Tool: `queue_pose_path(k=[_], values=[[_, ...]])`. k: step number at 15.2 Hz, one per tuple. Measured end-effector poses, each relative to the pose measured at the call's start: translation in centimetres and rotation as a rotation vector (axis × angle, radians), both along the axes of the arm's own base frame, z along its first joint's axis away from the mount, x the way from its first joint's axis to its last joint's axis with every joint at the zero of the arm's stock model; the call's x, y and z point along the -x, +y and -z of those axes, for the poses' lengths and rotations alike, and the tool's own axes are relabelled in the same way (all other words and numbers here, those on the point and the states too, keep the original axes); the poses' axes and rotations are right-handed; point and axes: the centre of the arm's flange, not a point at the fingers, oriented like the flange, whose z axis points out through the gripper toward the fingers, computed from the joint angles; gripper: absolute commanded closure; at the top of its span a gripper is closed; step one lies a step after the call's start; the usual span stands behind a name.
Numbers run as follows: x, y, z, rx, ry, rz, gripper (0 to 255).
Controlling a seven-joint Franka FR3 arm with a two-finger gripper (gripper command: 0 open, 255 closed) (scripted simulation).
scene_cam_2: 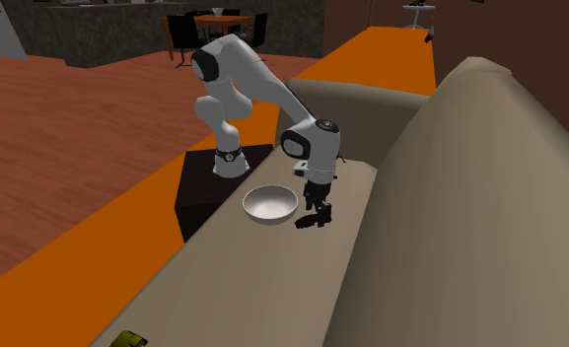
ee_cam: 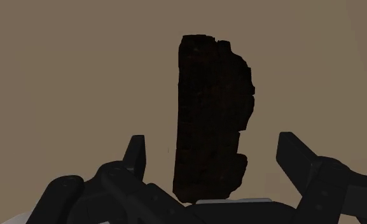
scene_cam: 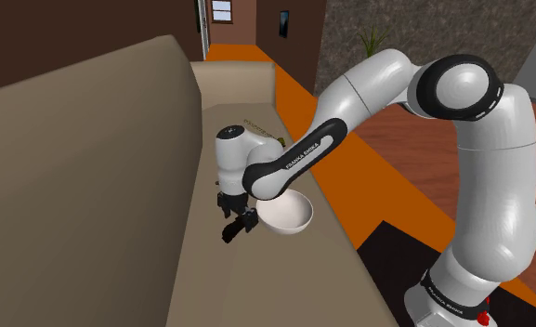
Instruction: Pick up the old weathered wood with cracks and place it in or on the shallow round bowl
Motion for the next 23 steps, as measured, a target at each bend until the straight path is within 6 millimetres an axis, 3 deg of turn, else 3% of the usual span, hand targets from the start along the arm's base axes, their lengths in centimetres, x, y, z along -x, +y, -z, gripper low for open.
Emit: queue_pose_path(k=[1, 12, 23], values=[[0.0, 0.0, 0.0, 0.000, 0.000, 0.000, 255], [0.0, 0.1, -0.3, 0.000, 0.000, 0.000, 255], [0.0, 0.0, -5.7, 0.000, -0.001, 0.000, 255]])
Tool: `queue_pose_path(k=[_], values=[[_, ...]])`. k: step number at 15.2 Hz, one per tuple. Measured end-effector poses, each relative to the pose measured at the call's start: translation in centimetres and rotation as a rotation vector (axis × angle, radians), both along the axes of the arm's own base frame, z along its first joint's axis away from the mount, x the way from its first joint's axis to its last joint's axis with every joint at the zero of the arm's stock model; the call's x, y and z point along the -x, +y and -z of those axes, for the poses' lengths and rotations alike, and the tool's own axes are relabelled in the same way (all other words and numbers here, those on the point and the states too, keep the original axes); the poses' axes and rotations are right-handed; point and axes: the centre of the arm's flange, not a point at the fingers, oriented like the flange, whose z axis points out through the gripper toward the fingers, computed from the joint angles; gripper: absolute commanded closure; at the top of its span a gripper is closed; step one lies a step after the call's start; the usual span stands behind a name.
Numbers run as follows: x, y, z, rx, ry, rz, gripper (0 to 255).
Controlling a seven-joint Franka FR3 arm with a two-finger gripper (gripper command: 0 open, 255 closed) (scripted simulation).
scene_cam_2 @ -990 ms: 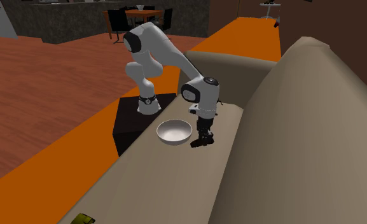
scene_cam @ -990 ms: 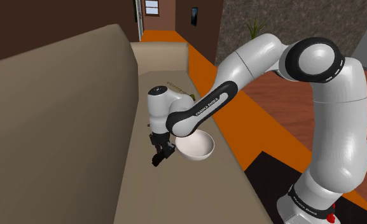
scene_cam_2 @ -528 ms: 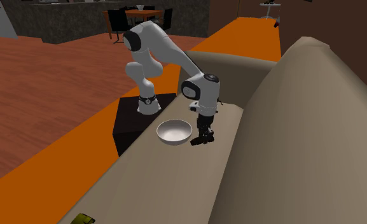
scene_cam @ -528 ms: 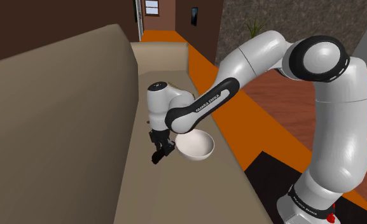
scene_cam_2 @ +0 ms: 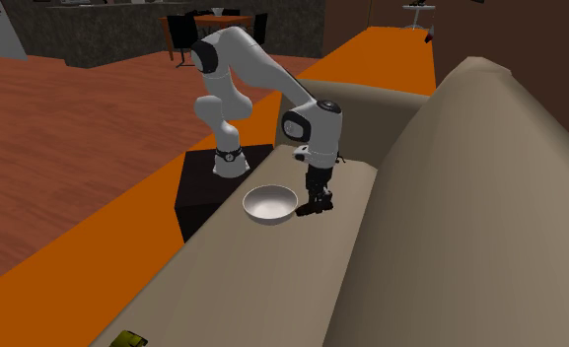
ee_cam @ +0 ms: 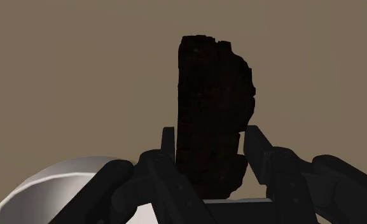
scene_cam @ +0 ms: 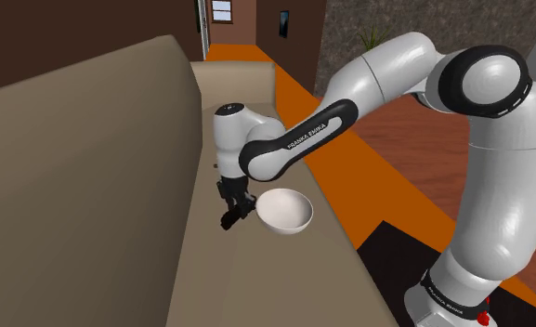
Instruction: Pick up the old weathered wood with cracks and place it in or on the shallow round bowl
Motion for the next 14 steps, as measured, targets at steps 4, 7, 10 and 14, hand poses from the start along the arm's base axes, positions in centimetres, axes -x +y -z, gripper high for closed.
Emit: queue_pose_path(k=[4, 7, 10, 14], values=[[0.0, 0.1, -2.0, 0.000, 0.000, 0.000, 255], [0.0, 0.1, -3.7, 0.000, 0.000, 0.000, 255], [0.0, 0.1, -5.3, 0.000, 0.000, 0.000, 255], [0.1, 0.0, -7.3, 0.000, 0.000, 0.000, 255]])
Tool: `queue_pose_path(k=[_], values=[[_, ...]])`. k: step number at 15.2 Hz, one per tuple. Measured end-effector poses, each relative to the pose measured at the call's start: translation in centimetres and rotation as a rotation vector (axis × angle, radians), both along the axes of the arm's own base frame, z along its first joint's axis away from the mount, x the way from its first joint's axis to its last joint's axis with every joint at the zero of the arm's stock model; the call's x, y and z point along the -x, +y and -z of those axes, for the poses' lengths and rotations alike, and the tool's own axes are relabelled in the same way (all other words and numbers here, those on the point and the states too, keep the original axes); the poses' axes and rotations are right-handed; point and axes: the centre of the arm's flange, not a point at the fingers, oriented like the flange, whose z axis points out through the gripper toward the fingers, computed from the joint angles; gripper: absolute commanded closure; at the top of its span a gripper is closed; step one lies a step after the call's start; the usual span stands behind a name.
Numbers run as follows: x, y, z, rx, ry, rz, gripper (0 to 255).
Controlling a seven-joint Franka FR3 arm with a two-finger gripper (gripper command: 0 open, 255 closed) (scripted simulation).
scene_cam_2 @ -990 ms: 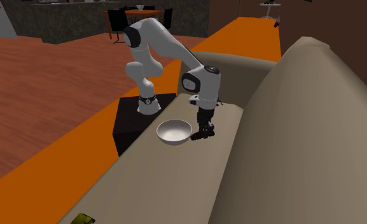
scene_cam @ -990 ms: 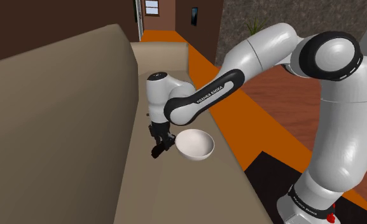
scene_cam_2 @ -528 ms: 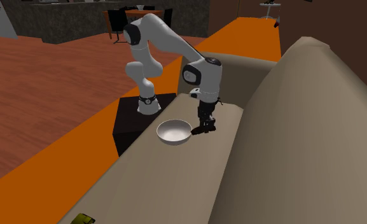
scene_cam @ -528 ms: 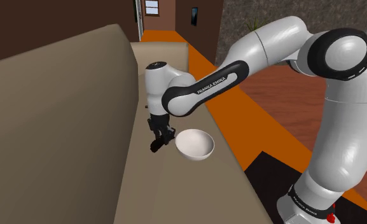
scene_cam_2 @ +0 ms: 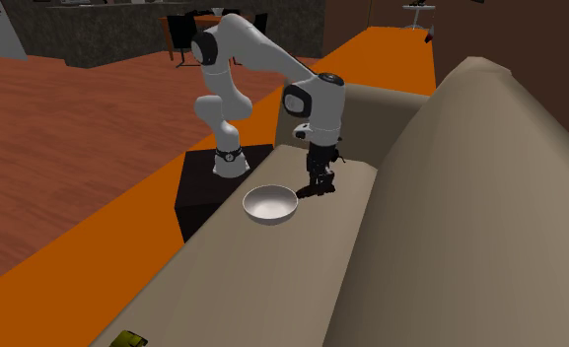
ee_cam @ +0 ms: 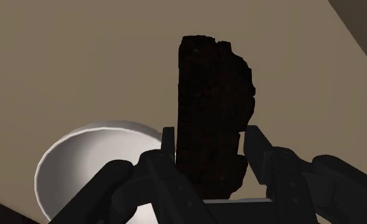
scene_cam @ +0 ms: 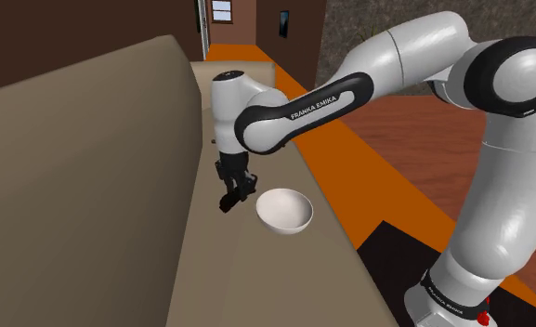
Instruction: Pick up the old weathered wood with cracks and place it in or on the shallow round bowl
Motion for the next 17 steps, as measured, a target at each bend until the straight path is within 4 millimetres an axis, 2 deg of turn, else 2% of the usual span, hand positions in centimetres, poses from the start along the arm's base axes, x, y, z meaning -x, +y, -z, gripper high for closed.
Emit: queue_pose_path(k=[5, 8, 12, 17], values=[[2.0, -4.4, -1.5, 0.001, 0.001, 0.000, 255], [3.8, -8.1, -1.3, 0.002, 0.001, 0.001, 255], [6.0, -13.0, -2.3, 0.001, 0.001, 0.001, 255], [6.5, -14.0, -0.3, 0.000, 0.001, 0.000, 255]])
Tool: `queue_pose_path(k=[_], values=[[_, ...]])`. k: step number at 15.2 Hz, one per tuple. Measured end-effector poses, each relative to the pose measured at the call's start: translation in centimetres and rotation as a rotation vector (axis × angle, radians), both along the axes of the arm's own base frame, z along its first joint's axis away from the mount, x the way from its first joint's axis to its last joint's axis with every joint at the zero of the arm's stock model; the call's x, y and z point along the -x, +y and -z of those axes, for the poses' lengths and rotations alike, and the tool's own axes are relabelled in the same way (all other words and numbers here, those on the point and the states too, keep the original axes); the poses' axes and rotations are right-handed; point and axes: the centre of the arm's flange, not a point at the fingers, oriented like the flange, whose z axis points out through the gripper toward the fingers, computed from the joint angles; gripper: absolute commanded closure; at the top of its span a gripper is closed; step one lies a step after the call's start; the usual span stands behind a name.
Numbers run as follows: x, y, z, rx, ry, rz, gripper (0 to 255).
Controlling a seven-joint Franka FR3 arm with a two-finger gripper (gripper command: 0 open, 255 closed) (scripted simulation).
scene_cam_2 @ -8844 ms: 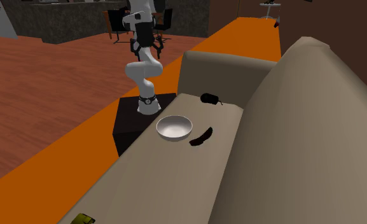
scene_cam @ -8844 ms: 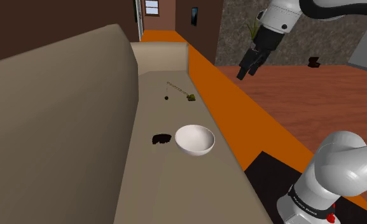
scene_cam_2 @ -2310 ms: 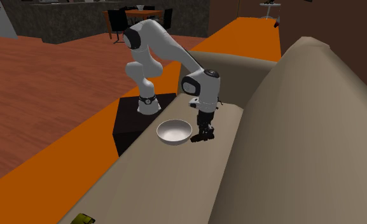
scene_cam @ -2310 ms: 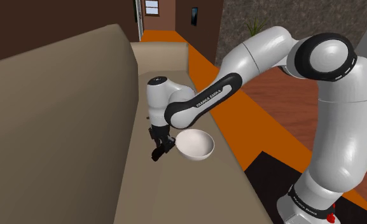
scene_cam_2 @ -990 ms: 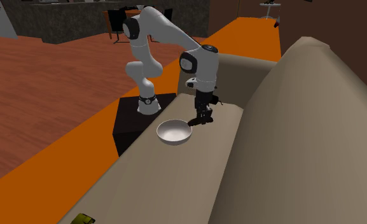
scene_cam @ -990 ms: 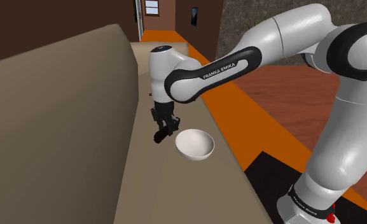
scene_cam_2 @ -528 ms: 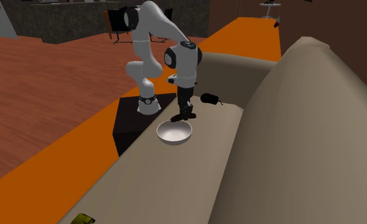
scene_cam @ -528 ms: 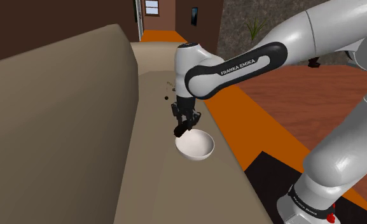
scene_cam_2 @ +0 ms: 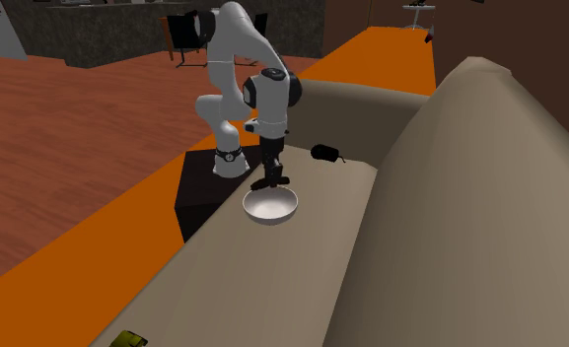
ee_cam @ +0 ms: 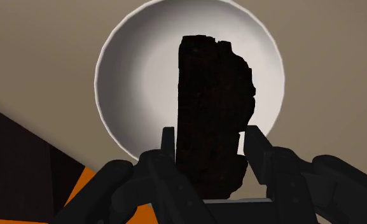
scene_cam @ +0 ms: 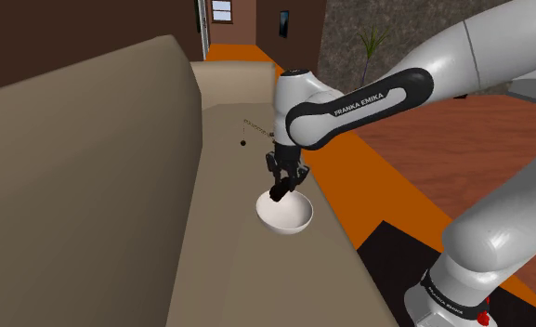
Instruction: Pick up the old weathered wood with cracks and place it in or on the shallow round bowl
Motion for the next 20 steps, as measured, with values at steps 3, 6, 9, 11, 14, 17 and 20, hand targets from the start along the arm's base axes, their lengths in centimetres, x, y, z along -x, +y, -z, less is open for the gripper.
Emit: queue_pose_path(k=[3, 6, 9, 11, 14, 17, 20], values=[[0.1, 0.1, 1.4, 0.000, 0.000, 0.000, 255], [0.1, 0.1, 3.1, 0.000, 0.000, 0.000, 255], [0.2, 0.0, 4.8, 0.000, 0.000, 0.000, 255], [0.2, 0.0, 5.9, 0.000, 0.000, 0.000, 255], [0.1, 0.0, 6.6, 0.000, 0.000, 0.000, 255], [0.1, 0.0, 6.7, 0.000, 0.000, 0.000, 255], [0.1, 0.0, 6.7, 0.000, 0.000, 0.000, 0]])
